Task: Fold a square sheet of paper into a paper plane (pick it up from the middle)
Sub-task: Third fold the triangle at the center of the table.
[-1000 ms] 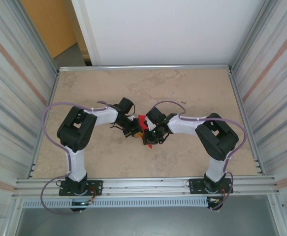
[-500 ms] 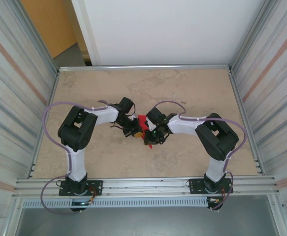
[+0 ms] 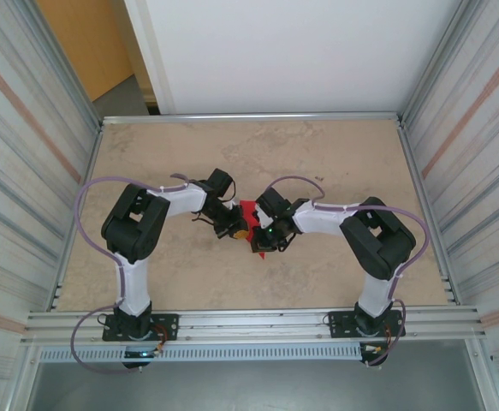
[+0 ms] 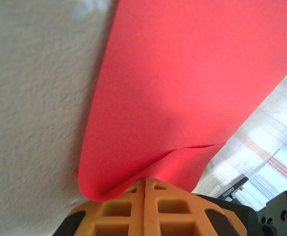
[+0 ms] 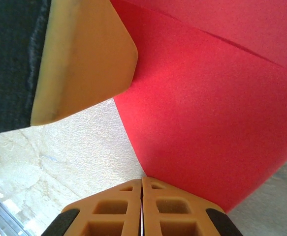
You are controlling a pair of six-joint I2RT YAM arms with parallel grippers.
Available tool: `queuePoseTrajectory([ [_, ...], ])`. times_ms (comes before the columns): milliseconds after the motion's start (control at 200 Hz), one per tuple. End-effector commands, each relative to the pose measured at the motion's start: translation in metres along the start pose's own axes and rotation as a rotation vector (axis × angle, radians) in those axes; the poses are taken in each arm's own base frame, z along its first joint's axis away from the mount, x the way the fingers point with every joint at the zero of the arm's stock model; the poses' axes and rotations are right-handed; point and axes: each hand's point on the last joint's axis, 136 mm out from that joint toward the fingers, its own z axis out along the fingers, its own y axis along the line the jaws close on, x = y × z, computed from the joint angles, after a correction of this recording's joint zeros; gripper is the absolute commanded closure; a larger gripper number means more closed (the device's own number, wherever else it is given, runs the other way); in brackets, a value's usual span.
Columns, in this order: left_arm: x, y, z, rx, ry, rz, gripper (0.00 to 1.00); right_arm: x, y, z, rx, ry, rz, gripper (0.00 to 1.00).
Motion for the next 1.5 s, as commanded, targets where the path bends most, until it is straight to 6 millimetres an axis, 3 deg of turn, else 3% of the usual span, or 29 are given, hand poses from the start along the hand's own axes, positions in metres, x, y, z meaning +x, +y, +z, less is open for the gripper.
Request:
queuePoseTrajectory([
  [0, 0.006, 0.067, 0.022, -0.230, 0.019, -0.093, 0.93, 0.023, -0.019, 0.001, 0.039, 0.063, 0.017, 0.90],
  [406, 0.006, 0.064, 0.022, -0.223, 0.022, -0.087, 0.93, 0.067, -0.038, -0.014, 0.012, 0.090, 0.051, 0.90],
  [491, 0.005, 0.062, 0.022, -0.219, 0.021, -0.085, 0.93, 0.060, -0.029, -0.027, -0.019, 0.046, 0.042, 0.89],
  [677, 0.002, 0.054, 0.019, -0.200, 0.013, -0.076, 0.93, 0.023, -0.003, -0.049, -0.058, -0.084, 0.015, 0.88],
  [987, 0.001, 0.048, 0.018, -0.179, 0.008, -0.071, 0.93, -0.009, 0.004, -0.026, -0.037, -0.091, 0.024, 0.93],
  [1248, -0.004, 0.026, 0.009, -0.119, -0.015, -0.038, 0.93, -0.005, -0.012, -0.009, 0.014, -0.047, 0.052, 0.94],
  [1493, -0.012, -0.028, -0.021, 0.046, -0.111, 0.112, 0.90, 0.006, -0.033, -0.002, 0.101, -0.013, 0.080, 0.96],
])
